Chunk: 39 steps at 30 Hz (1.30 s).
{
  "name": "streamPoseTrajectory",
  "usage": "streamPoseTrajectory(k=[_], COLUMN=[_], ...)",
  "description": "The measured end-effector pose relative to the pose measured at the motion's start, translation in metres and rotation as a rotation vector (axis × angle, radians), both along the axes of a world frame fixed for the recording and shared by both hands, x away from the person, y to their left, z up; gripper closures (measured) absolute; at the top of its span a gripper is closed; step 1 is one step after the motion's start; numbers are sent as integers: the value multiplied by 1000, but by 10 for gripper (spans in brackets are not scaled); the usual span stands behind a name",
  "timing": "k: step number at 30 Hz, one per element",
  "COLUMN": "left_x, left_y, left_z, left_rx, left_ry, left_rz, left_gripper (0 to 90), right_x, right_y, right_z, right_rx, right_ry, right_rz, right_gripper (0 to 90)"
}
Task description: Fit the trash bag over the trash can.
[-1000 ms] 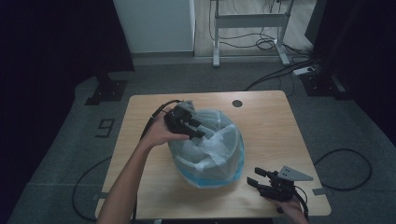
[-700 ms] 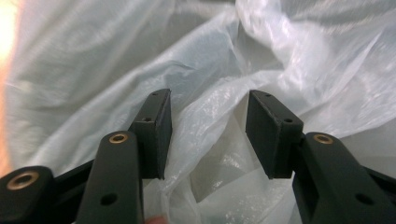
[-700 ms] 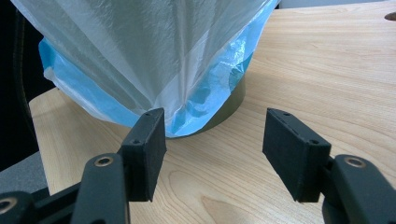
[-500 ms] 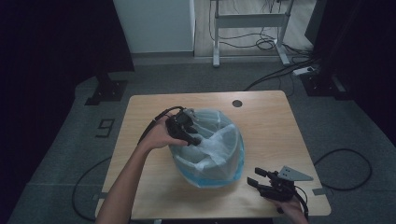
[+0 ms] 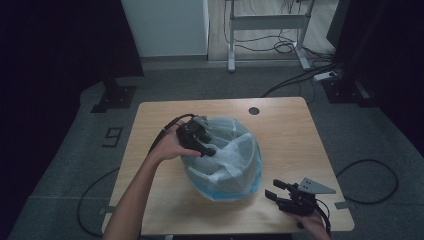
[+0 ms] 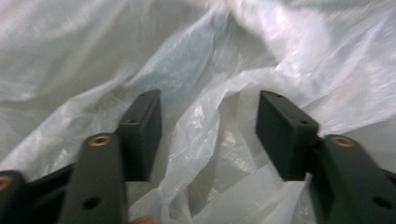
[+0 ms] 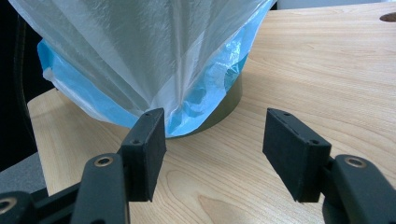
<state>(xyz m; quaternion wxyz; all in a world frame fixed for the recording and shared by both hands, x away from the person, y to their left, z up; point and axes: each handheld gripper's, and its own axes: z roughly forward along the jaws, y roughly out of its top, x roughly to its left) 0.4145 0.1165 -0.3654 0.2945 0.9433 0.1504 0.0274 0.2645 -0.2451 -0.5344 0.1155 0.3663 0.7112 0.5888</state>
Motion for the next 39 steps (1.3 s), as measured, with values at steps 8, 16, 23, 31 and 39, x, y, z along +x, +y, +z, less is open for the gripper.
streamPoseTrajectory(k=[8,16,23,31,39], left_x=[-6,-19,-39,-66,-94], left_y=[17,35,51,65,90], left_z=[6,12,13,11,3], left_rx=[-153,-272,-326,-372,-417], left_ry=[-54,-117,-154,-188,-204], left_rz=[57,126,150,182,233], left_gripper=[309,307,308,310,309], right_x=[-1,-1,-2,0,2], right_y=[-1,-3,-3,-2,3], right_z=[1,2,2,2,3], right_rx=[-1,0,-5,-20,-24], right_ry=[-4,-9,-15,-19,-26], right_rz=[-7,-15,-19,-27,-21], right_gripper=[382,380,380,380,379])
